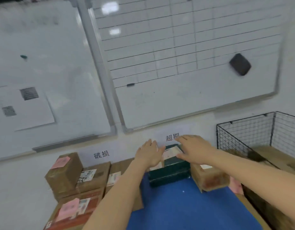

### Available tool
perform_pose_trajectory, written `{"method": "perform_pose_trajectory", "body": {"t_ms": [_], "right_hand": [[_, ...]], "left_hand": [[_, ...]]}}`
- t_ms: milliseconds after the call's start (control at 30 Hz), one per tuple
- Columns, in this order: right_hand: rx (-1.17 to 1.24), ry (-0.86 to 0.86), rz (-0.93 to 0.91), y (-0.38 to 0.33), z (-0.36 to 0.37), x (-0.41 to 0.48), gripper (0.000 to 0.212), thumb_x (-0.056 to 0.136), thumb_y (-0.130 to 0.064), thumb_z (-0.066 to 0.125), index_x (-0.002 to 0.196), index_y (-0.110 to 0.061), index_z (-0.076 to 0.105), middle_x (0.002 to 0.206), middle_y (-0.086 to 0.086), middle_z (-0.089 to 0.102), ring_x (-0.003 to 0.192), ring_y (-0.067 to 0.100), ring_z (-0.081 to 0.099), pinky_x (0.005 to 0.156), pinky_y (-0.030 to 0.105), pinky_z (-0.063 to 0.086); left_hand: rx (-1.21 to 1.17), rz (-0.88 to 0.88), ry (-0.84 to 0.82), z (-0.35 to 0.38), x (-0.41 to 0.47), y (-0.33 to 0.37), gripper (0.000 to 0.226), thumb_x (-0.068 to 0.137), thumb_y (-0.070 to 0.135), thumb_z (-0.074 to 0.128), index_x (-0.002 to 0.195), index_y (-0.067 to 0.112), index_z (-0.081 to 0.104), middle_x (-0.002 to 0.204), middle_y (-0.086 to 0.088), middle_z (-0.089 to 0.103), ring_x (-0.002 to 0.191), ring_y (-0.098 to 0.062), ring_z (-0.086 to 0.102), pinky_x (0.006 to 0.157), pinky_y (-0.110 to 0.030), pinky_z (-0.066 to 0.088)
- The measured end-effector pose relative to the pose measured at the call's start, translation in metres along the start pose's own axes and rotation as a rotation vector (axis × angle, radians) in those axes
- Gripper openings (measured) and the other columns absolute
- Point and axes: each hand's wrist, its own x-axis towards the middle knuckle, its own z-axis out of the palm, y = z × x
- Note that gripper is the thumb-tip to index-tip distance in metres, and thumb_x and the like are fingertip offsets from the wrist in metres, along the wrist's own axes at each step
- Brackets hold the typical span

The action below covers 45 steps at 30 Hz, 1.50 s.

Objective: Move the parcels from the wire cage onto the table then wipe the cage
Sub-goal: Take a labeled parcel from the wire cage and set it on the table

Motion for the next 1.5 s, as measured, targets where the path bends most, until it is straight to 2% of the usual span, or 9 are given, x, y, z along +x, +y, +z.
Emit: {"method": "perform_pose_trajectory", "body": {"t_ms": [200,333,433,567,700,1067,1200,1333,1500], "right_hand": [[-0.037,-0.006,0.146,0.139,-0.043,-0.104,0.067,0.093,-0.049,0.049,0.148,-0.016,0.029,0.149,0.006,0.039,0.133,0.024,0.04,0.109,0.036,0.034],[-0.037,0.007,0.235,0.21,-0.057,-0.159,0.067,0.092,-0.047,0.052,0.147,-0.014,0.033,0.148,0.007,0.042,0.133,0.024,0.041,0.108,0.038,0.036],[-0.027,0.026,0.306,0.254,-0.061,-0.189,0.068,0.092,-0.048,0.053,0.147,-0.014,0.032,0.149,0.006,0.041,0.134,0.023,0.04,0.11,0.038,0.036],[-0.016,0.006,0.381,0.306,-0.053,-0.215,0.068,0.092,-0.051,0.051,0.146,-0.015,0.034,0.147,0.005,0.043,0.133,0.022,0.042,0.109,0.041,0.037],[-0.021,-0.024,0.412,0.357,-0.039,-0.224,0.066,0.092,-0.047,0.053,0.147,-0.017,0.033,0.149,0.003,0.041,0.134,0.021,0.041,0.11,0.041,0.036],[-0.048,-0.11,0.359,0.47,-0.007,-0.177,0.063,0.094,-0.046,0.052,0.145,-0.014,0.035,0.145,0.005,0.046,0.131,0.022,0.044,0.106,0.04,0.04],[0.009,-0.189,0.325,0.485,0.018,-0.153,0.058,0.095,-0.038,0.051,0.145,-0.013,0.036,0.145,0.006,0.045,0.131,0.023,0.044,0.107,0.042,0.039],[0.027,-0.271,0.228,0.494,0.052,-0.12,0.06,0.092,-0.043,0.054,0.142,-0.013,0.039,0.137,0.007,0.05,0.126,0.025,0.047,0.102,0.044,0.042],[0.048,-0.375,0.093,0.502,0.096,-0.087,0.056,0.09,-0.046,0.054,0.134,-0.013,0.045,0.124,0.008,0.055,0.116,0.029,0.051,0.093,0.047,0.047]], "left_hand": [[0.014,0.188,-0.006,0.032,0.02,0.173,0.054,0.104,0.038,0.021,0.148,0.006,0.026,0.157,-0.015,0.018,0.144,-0.027,0.017,0.116,-0.037,0.015],[-0.021,0.259,-0.006,0.052,0.036,0.26,0.058,0.102,0.042,0.026,0.147,0.007,0.028,0.156,-0.012,0.022,0.142,-0.027,0.023,0.115,-0.039,0.021],[-0.032,0.315,0.003,0.066,0.054,0.315,0.058,0.1,0.043,0.032,0.145,0.006,0.032,0.152,-0.013,0.031,0.137,-0.029,0.032,0.111,-0.041,0.029],[-0.003,0.374,-0.036,0.092,0.083,0.374,0.063,0.099,0.048,0.034,0.147,0.007,0.029,0.154,-0.012,0.028,0.141,-0.027,0.026,0.114,-0.043,0.026],[0.034,0.416,-0.057,0.122,0.111,0.422,0.06,0.1,0.047,0.032,0.144,0.007,0.035,0.15,-0.012,0.034,0.137,-0.026,0.033,0.111,-0.042,0.031],[0.081,0.328,-0.172,0.181,0.206,0.483,0.061,0.099,0.052,0.03,0.143,0.011,0.037,0.149,-0.01,0.037,0.135,-0.028,0.036,0.109,-0.044,0.033],[0.09,0.26,-0.253,0.204,0.222,0.476,0.053,0.099,0.047,0.033,0.134,0.009,0.047,0.135,-0.009,0.05,0.121,-0.029,0.049,0.097,-0.041,0.043],[0.235,0.251,-0.261,0.23,0.233,0.464,0.044,0.098,0.039,0.038,0.131,0.013,0.048,0.125,-0.006,0.055,0.109,-0.027,0.056,0.085,-0.038,0.047],[0.222,0.142,-0.321,0.253,0.241,0.45,0.055,0.099,0.051,0.029,0.134,0.011,0.045,0.133,-0.011,0.05,0.122,-0.031,0.048,0.101,-0.045,0.038]]}}
